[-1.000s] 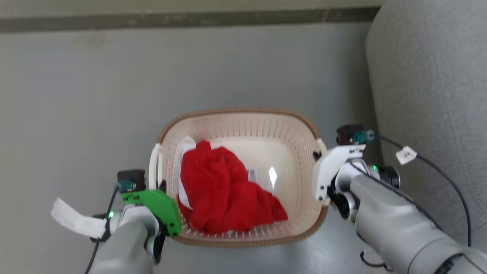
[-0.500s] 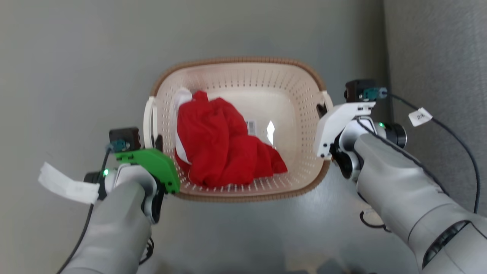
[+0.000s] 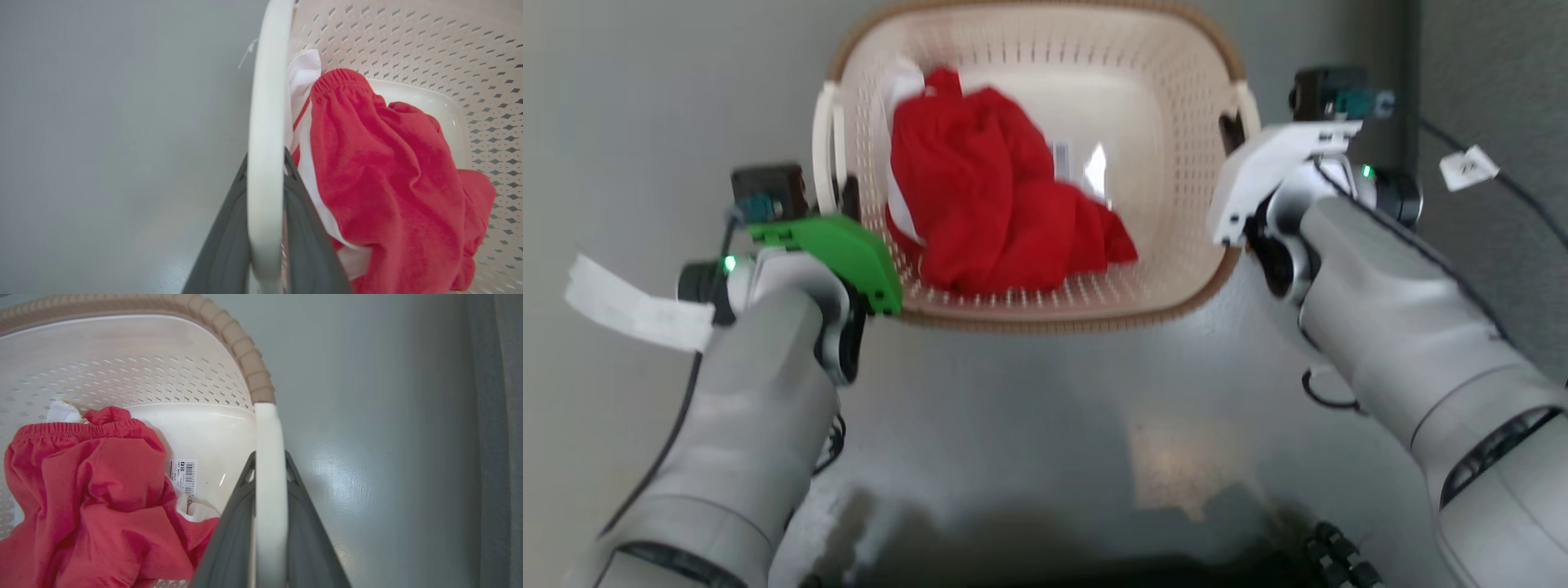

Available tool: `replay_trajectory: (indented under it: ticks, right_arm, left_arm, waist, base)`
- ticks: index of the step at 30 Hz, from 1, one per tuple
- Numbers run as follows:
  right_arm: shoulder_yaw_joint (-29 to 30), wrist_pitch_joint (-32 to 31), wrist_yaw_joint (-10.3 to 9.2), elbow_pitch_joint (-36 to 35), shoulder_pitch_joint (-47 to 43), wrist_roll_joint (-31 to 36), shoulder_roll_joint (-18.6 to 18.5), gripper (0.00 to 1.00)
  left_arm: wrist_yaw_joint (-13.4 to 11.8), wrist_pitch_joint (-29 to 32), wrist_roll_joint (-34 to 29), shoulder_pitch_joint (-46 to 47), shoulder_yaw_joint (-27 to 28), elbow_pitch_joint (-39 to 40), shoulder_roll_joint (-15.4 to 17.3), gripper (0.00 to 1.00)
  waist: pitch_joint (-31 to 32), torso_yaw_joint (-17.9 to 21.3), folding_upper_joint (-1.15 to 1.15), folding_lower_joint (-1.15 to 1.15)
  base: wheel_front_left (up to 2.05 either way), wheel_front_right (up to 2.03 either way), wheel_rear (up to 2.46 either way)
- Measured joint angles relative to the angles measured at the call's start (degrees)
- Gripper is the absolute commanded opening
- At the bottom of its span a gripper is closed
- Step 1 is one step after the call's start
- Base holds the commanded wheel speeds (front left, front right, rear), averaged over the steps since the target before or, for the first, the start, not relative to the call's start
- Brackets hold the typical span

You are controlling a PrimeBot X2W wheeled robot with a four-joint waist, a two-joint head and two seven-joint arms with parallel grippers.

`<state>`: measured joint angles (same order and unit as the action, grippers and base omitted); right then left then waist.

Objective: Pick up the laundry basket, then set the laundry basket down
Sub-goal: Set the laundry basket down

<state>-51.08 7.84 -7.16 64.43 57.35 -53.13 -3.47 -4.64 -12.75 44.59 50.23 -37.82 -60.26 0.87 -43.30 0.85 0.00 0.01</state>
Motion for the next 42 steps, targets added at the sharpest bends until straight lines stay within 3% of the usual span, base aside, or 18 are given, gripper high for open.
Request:
replay_trajectory:
  ticks: [11,37,38,39,40,41,42]
  right_arm:
    - [-0.3,2.3,0.01,0.7,2.2,0.3,0.0,0.00]
    - [-1.3,3.8,0.01,1.4,4.5,0.3,-0.1,0.00]
    - [-1.4,3.8,0.01,1.4,4.5,0.3,-0.1,0.07]
    - [-1.4,4.0,0.01,1.4,4.5,0.3,-0.1,0.19]
    - [-1.4,4.3,0.01,1.4,4.5,0.3,0.0,0.32]
    - [-1.5,4.3,0.00,1.4,4.5,0.3,-0.1,0.38]
    - [-1.5,4.3,-0.01,1.4,4.5,0.3,-0.1,0.50]
  left_arm:
    - [-0.2,-0.9,-0.1,2.6,0.3,-0.2,0.0,0.00]
    - [0.1,-1.5,-0.6,5.4,-0.7,-1.5,0.0,0.00]
    - [0.1,-1.5,-0.6,5.5,-0.7,-1.6,0.0,0.04]
    - [0.1,-1.5,-0.6,5.6,-0.7,-1.7,0.0,0.22]
    - [0.1,-1.5,-0.6,5.7,-0.7,-1.7,0.0,0.31]
    - [0.1,-1.5,-0.6,5.8,-0.6,-1.8,-0.1,0.37]
    - [0.1,-1.5,-0.6,5.9,-0.5,-2.0,0.0,0.42]
  waist:
    - [-6.6,-1.3,0.00,0.00]
    - [-10.5,-1.4,0.00,-0.01]
    - [-10.6,-1.4,0.00,-0.01]
    - [-10.6,-1.4,0.00,-0.01]
    - [-10.6,-1.4,0.00,-0.01]
    - [-10.6,-1.4,0.00,-0.01]
    - [-10.6,-1.4,0.00,-0.01]
  base:
    - [0.00,0.00,0.00]
    - [0.00,0.00,0.00]
    - [0.00,0.00,0.00]
    - [0.00,0.00,0.00]
    - [0.00,0.00,0.00]
    - [0.00,0.00,0.00]
    - [0.00,0.00,0.00]
